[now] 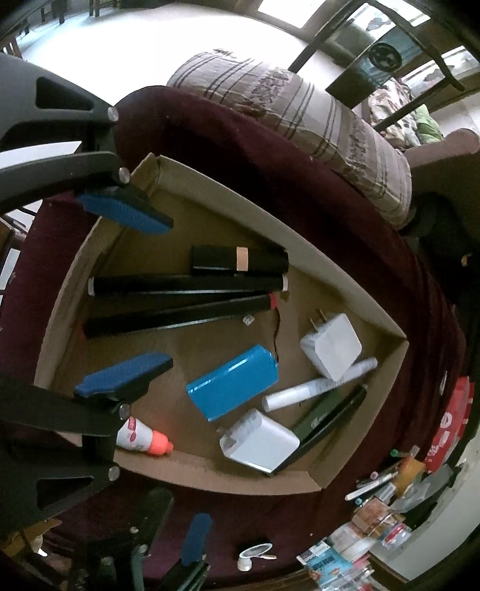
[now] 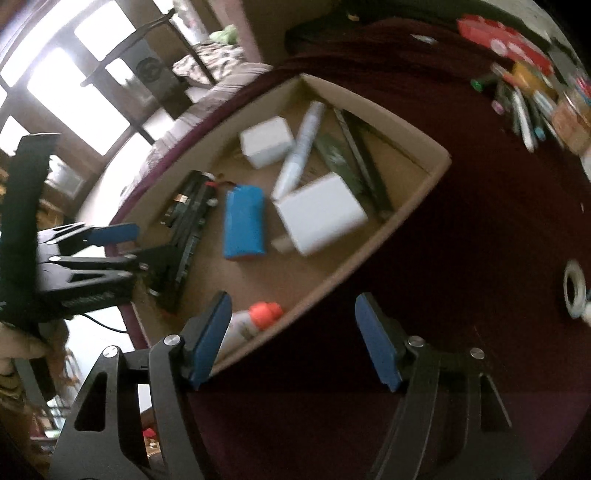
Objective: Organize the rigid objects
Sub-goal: 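Move the left gripper to the tape roll and grasp it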
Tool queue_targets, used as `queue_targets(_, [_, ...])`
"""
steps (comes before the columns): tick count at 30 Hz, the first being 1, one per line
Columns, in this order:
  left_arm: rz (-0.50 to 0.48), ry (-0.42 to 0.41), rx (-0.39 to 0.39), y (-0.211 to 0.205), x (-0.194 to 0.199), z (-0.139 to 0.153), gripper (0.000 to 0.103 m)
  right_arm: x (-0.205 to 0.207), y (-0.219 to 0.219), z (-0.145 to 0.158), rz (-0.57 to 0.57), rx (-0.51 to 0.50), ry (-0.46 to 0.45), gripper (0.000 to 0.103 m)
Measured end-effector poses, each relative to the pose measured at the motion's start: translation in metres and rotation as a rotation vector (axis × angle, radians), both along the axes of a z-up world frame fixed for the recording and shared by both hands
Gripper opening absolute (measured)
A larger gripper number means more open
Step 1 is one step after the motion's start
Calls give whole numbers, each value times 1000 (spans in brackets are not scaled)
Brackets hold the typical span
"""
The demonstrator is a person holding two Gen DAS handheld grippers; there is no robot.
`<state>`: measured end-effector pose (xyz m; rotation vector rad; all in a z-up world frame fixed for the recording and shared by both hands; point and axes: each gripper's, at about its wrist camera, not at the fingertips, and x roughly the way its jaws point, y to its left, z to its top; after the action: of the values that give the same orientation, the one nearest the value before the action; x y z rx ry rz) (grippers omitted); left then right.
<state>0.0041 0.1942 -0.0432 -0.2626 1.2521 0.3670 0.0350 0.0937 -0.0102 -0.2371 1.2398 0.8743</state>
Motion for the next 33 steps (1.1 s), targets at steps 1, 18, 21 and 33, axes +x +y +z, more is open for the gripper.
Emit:
queue_targets(1, [-4, -1, 1, -3, 0, 1, 68, 2, -8, -2, -18, -2, 8, 71])
queue_targets(18, [-222, -67, -18, -105, 53, 30, 70, 32, -146, -25, -361, -19, 90, 73])
queue_targets(21, [-290, -62, -43, -137, 76, 25, 70, 32, -174, -26, -413, -32, 91, 73])
queue_targets(33, [-595, -43, -37, -267, 175, -14, 71, 20, -272, -29, -609, -32, 108, 72])
